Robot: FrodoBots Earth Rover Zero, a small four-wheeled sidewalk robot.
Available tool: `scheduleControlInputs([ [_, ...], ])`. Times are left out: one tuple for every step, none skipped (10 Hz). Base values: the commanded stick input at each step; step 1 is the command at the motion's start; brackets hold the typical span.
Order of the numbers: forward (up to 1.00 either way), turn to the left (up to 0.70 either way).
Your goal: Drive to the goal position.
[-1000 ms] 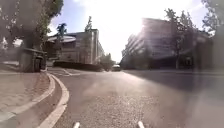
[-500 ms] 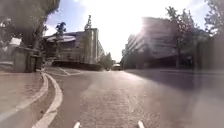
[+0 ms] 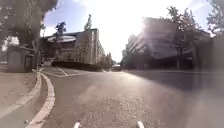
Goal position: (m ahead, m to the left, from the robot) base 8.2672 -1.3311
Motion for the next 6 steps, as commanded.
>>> scheduleControlInputs([
  [0.7,0.0],
  [0.7,0.0],
  [0.7,0.0],
  [0.7,0.0],
  [0.7,0.0],
  [0.7,0.0],
])
